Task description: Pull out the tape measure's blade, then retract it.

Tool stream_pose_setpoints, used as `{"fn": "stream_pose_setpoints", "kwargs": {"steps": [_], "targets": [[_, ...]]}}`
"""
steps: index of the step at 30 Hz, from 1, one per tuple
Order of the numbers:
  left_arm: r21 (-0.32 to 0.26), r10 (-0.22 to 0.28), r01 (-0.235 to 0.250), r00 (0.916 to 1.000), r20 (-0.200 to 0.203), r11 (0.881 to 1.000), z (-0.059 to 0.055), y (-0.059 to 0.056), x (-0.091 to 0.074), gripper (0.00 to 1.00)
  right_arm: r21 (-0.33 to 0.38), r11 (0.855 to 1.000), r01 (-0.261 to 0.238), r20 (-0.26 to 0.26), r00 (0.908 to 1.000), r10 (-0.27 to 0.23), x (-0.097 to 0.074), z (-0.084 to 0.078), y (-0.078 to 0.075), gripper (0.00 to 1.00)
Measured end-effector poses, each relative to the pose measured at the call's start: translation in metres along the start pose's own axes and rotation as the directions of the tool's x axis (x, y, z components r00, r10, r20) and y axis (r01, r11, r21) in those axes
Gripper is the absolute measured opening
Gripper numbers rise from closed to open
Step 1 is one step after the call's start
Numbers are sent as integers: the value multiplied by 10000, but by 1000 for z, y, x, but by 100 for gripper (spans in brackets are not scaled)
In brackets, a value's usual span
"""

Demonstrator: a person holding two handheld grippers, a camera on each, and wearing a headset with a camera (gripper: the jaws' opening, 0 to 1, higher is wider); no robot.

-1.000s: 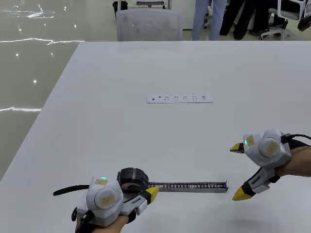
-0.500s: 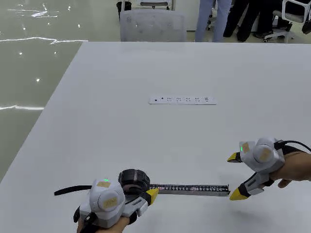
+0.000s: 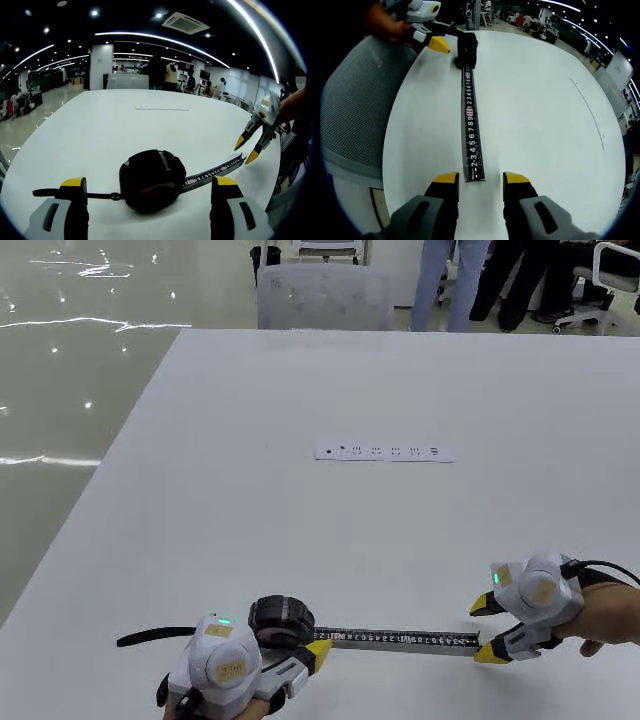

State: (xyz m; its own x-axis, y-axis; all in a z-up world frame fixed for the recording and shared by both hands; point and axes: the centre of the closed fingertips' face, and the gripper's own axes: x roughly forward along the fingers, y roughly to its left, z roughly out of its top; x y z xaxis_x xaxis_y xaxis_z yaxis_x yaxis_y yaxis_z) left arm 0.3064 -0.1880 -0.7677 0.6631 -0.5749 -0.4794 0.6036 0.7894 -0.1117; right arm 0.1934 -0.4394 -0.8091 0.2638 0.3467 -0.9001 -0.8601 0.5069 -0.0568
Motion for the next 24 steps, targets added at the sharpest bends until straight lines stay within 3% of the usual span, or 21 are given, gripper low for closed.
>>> {"fn": "stream_pose_setpoints", "kwargs": {"steps": [9,17,24], "targets": [[-79,-2,2,10000,-47,10000,0,1,-1,100,-328,9990,-310,-170,9994,304,6,5,6,24],[-65,-143,143,9999,-44,9999,0,-4,0,100,-46,9995,-302,-481,9984,300,8,-5,4,18],[-80,-149,147,9996,-219,9999,-2,-4,0,99,-103,9990,-442,-395,9983,437,10,-5,6,15]]}}
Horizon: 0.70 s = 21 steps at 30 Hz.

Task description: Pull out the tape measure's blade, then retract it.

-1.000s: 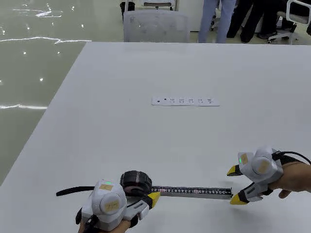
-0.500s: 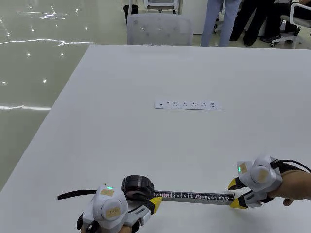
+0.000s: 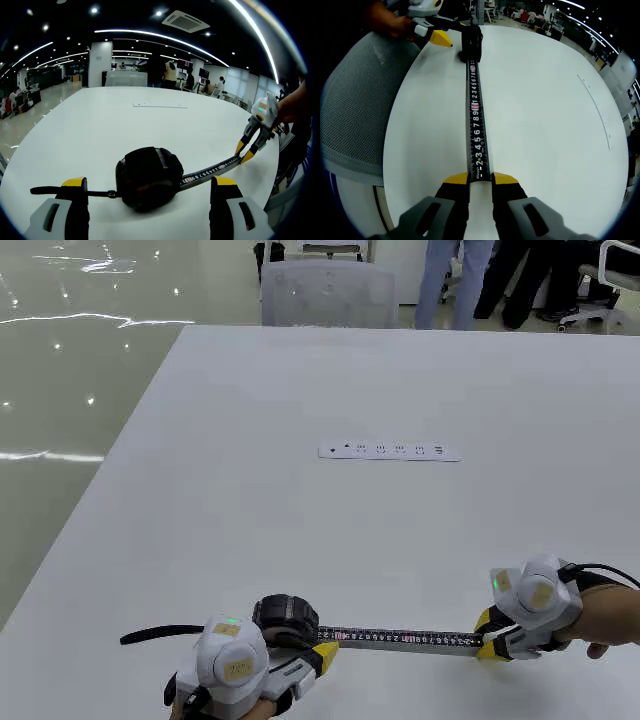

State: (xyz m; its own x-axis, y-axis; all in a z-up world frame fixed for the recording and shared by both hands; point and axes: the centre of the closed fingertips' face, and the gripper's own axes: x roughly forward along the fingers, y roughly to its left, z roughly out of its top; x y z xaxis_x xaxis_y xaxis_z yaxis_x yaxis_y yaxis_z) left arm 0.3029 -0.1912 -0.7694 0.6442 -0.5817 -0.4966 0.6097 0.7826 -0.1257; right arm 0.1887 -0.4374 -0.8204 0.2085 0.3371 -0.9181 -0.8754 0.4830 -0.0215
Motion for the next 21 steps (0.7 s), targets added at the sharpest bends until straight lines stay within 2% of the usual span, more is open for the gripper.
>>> {"fn": "stream_pose_setpoints", "kwargs": {"steps": [3,5,6,10,13,17,21], "targets": [[-12,-8,8,10000,-14,10000,0,0,0,98,-95,9999,-77,-31,10000,77,0,0,1,15],[-21,18,-18,10000,-15,10000,-1,0,0,98,-630,9978,-200,-144,9997,191,1,1,2,15],[-26,25,-25,10000,-16,10000,-1,0,0,98,-613,9979,-216,-196,9996,204,1,1,2,15],[115,184,-182,9997,-173,9998,-4,2,0,96,-930,9948,-420,-648,9972,361,2,3,4,15],[209,253,-251,9997,-67,9995,-2,0,1,94,-222,9994,-281,-938,9953,259,2,2,2,14],[114,307,-306,9995,-77,9995,-1,-2,6,93,-160,9997,-182,-1107,9937,163,2,2,2,15],[-29,412,-412,9991,-68,9991,1,-2,13,90,-189,9995,-249,-1048,9942,228,2,0,1,14]]}}
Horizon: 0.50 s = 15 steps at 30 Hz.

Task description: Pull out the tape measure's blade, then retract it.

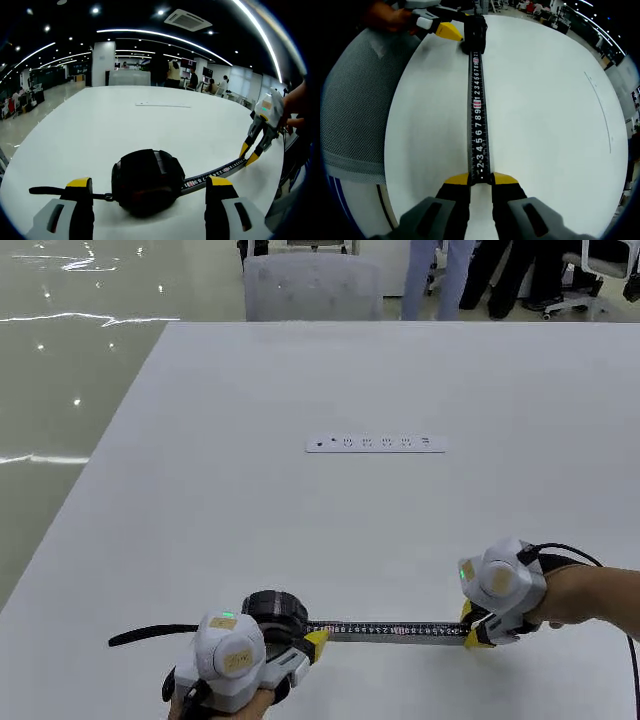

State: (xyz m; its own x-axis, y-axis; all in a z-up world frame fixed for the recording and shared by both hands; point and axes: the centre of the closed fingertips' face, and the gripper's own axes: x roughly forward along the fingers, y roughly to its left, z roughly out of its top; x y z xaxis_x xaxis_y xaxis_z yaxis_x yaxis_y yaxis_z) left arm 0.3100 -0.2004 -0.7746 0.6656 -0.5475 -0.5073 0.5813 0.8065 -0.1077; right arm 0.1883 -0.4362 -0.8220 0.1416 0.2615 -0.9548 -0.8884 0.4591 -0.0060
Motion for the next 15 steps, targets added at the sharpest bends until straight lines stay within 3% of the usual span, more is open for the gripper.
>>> {"fn": "stream_pose_setpoints", "kwargs": {"steps": [5,8,15], "targets": [[-320,255,-252,9996,93,9992,6,6,9,85,624,9979,186,81,9998,-191,1,0,-1,14],[-277,256,-254,9996,77,9993,7,4,12,83,566,9982,220,83,9997,-225,1,0,0,14],[-778,372,-402,9985,-399,9962,4,-1,19,77,718,9972,213,-55,9998,-210,1,1,0,14]]}}
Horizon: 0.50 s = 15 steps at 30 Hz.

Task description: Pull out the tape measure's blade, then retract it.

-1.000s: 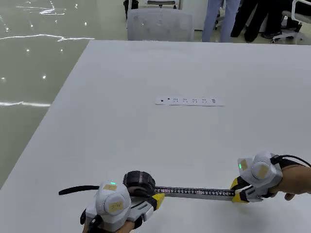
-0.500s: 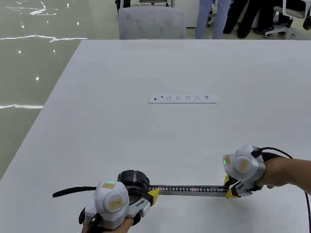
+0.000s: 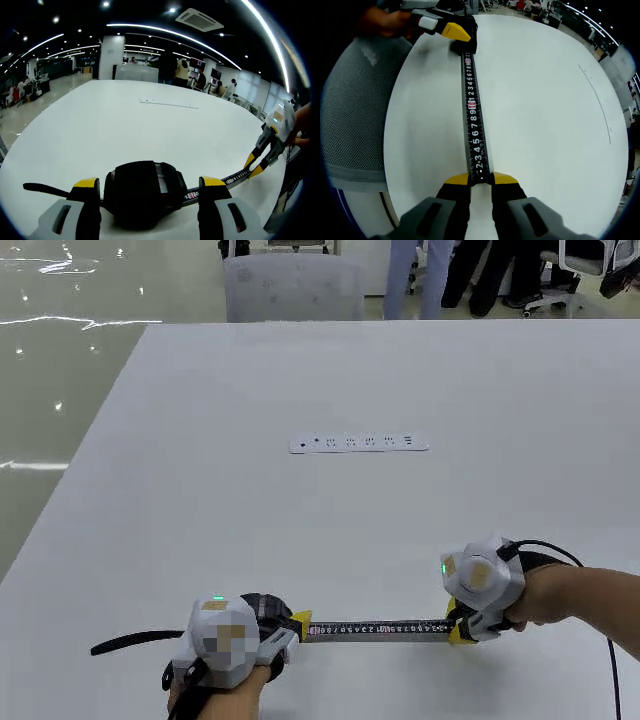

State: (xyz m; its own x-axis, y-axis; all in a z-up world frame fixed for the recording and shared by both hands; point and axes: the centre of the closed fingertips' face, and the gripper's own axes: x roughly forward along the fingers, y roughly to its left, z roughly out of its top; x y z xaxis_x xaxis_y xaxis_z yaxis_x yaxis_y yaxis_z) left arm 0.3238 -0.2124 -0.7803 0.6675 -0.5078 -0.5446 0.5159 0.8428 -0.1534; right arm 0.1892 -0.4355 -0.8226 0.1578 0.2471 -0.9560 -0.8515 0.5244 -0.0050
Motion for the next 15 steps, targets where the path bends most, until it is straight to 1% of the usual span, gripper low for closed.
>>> {"fn": "stream_pose_setpoints", "kwargs": {"steps": [2,5,8,10,12,15], "targets": [[224,164,-159,9997,-192,9996,-3,1,1,72,-98,9999,-28,-85,10000,27,0,0,0,14],[134,300,-295,9990,-330,9995,-6,2,1,71,-93,9999,-51,-183,9998,49,0,0,1,14],[122,457,-453,9983,-354,9989,-6,5,1,68,113,9999,-36,-194,9998,39,-1,0,1,14],[76,430,-428,9986,-301,9991,-7,6,2,67,321,9995,-17,-158,9999,22,-1,0,1,13],[150,388,-385,9990,-238,9991,-8,6,2,66,328,9995,-27,-148,9999,31,-1,0,1,13],[324,449,-442,9987,-226,9985,-8,5,1,66,245,9997,-13,-113,9999,16,-1,-1,1,13]]}}
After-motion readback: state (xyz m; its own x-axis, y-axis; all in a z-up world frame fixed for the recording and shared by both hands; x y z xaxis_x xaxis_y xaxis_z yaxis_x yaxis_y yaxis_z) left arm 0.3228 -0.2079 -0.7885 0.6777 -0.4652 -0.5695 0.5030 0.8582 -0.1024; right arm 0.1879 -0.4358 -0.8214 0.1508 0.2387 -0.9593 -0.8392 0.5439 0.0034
